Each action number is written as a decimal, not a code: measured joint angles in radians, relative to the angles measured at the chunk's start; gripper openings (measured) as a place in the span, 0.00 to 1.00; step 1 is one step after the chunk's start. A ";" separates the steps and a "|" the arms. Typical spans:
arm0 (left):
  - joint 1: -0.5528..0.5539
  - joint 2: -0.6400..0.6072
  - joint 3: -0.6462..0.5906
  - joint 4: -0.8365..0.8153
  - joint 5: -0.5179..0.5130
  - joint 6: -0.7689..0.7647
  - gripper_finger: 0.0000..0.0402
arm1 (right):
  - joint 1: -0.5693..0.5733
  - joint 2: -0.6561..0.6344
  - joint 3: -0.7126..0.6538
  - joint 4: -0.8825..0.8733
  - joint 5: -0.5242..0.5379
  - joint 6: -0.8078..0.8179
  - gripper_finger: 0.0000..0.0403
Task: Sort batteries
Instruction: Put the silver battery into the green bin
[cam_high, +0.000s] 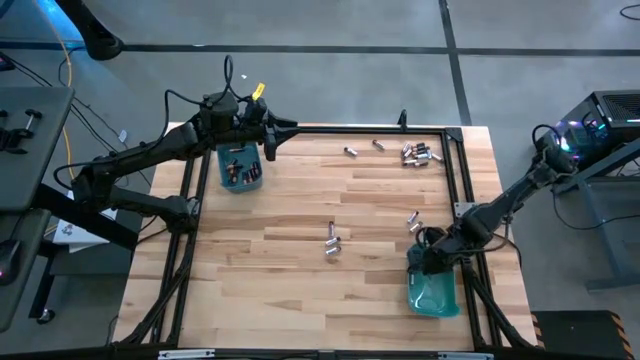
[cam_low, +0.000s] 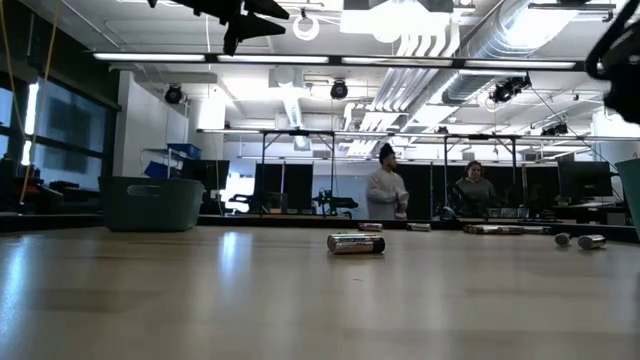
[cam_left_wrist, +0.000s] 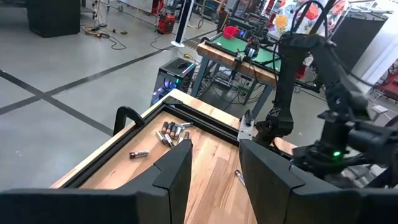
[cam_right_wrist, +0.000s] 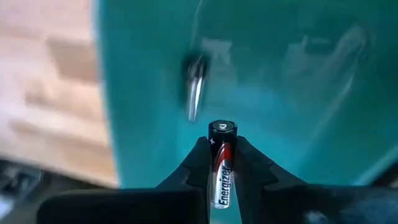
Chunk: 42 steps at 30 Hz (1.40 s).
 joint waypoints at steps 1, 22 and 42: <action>0.000 0.000 0.000 0.000 0.000 0.000 0.32 | -0.002 0.003 -0.022 0.022 0.011 0.012 0.06; 0.000 0.000 0.000 0.002 -0.001 -0.026 0.32 | -0.005 0.107 -0.107 0.180 0.005 -0.028 0.18; 0.000 0.000 0.000 0.006 -0.001 -0.027 0.32 | -0.005 -0.130 0.211 -0.204 0.099 0.054 0.36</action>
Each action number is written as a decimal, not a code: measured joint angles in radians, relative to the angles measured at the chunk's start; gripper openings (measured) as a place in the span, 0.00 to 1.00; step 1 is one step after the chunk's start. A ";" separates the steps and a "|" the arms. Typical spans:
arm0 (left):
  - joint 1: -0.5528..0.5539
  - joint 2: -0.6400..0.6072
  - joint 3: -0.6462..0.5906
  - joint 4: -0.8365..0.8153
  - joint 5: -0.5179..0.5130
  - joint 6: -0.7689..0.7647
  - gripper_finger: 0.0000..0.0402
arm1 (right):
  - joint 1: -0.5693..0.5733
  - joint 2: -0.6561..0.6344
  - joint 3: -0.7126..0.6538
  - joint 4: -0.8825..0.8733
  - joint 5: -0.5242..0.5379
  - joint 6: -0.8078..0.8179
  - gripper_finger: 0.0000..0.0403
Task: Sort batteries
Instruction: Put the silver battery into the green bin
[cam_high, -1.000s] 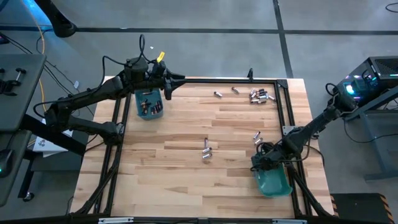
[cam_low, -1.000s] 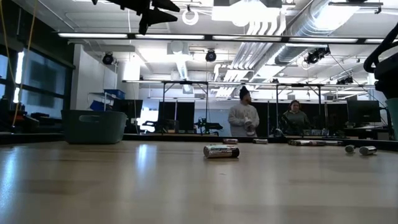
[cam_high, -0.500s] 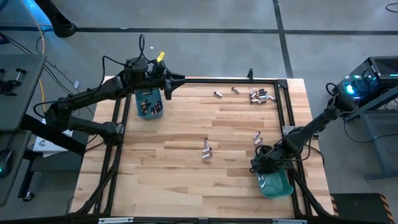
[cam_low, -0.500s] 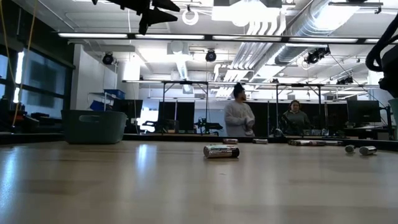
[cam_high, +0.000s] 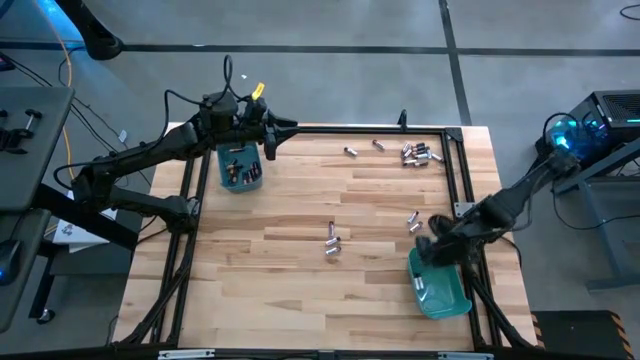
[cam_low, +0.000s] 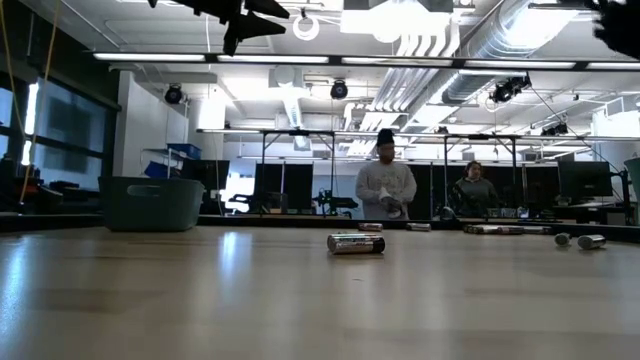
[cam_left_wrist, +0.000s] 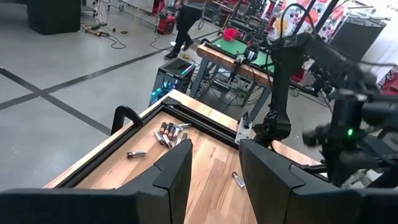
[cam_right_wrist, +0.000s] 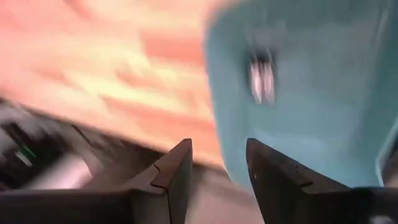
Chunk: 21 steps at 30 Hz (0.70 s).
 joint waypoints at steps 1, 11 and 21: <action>0.000 0.000 0.000 0.001 0.000 0.000 0.32 | 0.000 -0.002 0.029 -0.043 0.087 -0.003 0.36; 0.000 0.000 0.000 0.002 0.000 0.000 0.32 | -0.160 0.000 0.094 -0.208 0.735 -0.229 0.37; 0.000 0.000 0.000 0.002 0.000 0.000 0.32 | -0.570 0.024 0.092 -0.282 0.415 -0.537 0.56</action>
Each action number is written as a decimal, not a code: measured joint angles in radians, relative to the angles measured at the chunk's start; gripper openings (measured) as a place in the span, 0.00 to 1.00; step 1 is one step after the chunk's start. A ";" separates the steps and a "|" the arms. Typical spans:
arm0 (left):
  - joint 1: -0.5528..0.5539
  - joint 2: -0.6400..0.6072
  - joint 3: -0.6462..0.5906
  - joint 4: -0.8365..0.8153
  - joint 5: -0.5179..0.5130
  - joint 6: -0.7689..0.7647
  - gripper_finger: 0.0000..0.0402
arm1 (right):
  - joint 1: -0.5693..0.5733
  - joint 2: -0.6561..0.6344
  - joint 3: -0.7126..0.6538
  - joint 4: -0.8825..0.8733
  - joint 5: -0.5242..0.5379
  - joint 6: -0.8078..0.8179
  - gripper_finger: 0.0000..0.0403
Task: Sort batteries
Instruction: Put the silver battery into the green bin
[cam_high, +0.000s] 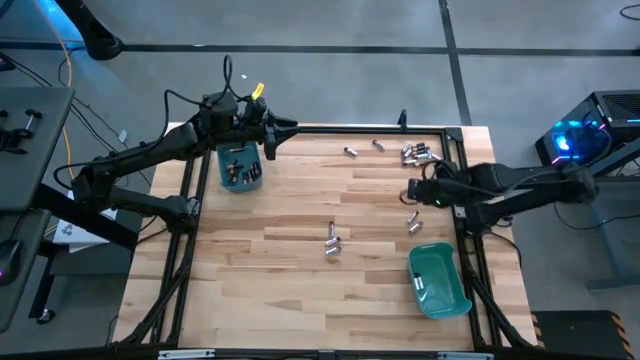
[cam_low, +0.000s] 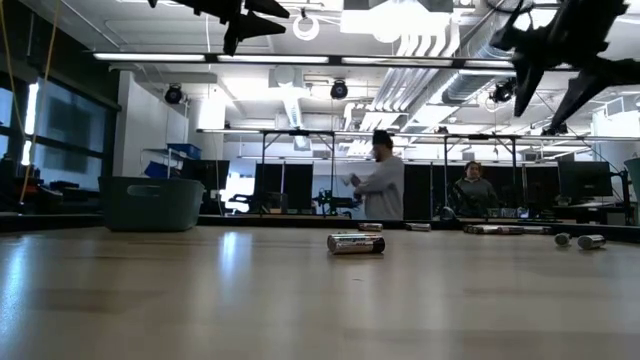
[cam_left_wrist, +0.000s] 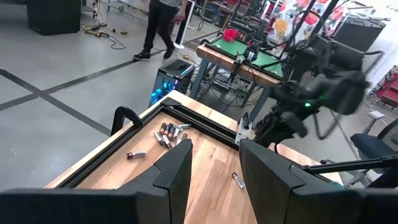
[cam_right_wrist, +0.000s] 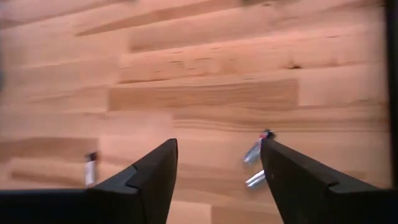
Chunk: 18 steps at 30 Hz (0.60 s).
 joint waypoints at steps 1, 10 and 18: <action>0.000 0.000 0.000 0.000 0.000 0.000 0.32 | -0.040 0.013 0.000 0.003 -0.025 -0.030 0.56; 0.000 0.000 0.000 0.028 0.000 0.000 0.32 | -0.372 0.247 0.000 0.066 -0.337 -0.323 0.56; 0.000 0.000 0.000 0.008 0.000 -0.001 0.32 | -0.455 0.418 -0.056 0.127 -0.549 -0.578 0.56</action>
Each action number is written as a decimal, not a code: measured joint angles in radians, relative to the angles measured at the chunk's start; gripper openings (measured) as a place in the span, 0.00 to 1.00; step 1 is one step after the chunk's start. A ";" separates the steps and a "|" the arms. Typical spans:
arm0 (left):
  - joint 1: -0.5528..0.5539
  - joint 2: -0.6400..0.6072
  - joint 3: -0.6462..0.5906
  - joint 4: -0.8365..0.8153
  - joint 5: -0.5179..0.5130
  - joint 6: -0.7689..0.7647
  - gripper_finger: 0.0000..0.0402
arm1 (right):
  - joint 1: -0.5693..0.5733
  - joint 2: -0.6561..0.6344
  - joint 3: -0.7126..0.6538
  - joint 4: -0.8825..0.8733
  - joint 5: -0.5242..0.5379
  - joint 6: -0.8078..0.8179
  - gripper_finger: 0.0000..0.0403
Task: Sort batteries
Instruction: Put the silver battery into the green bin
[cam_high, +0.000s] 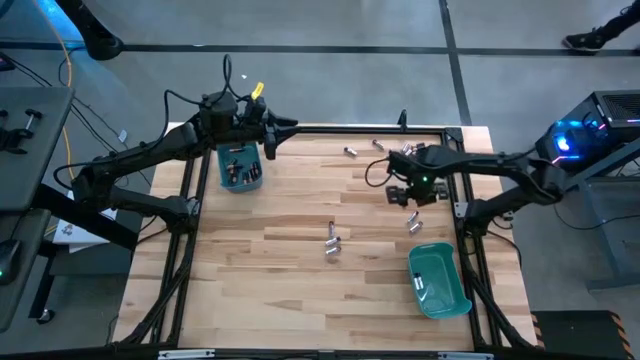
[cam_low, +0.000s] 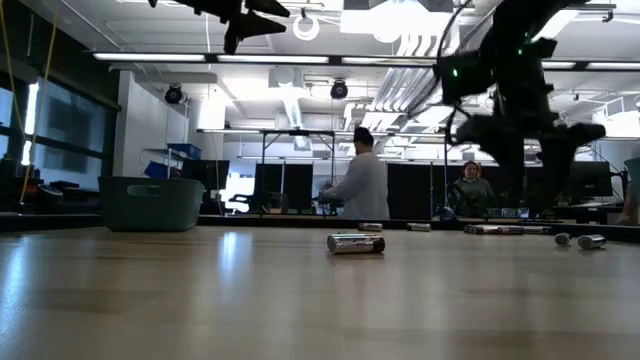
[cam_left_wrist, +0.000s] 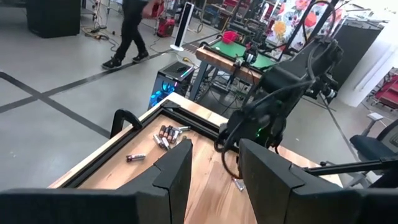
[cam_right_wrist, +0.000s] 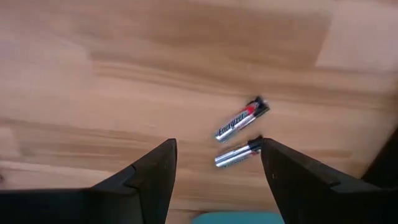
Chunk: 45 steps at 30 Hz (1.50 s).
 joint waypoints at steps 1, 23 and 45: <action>0.000 0.000 0.000 -0.003 0.000 0.000 0.32 | -0.003 0.004 -0.029 0.022 -0.017 0.001 0.56; 0.000 0.000 0.000 -0.002 0.000 0.028 0.32 | 0.007 -0.015 -0.319 0.418 -0.004 0.262 0.35; 0.000 0.000 0.000 -0.002 0.000 -0.016 0.32 | 0.262 -0.183 0.154 0.172 0.108 -0.035 0.04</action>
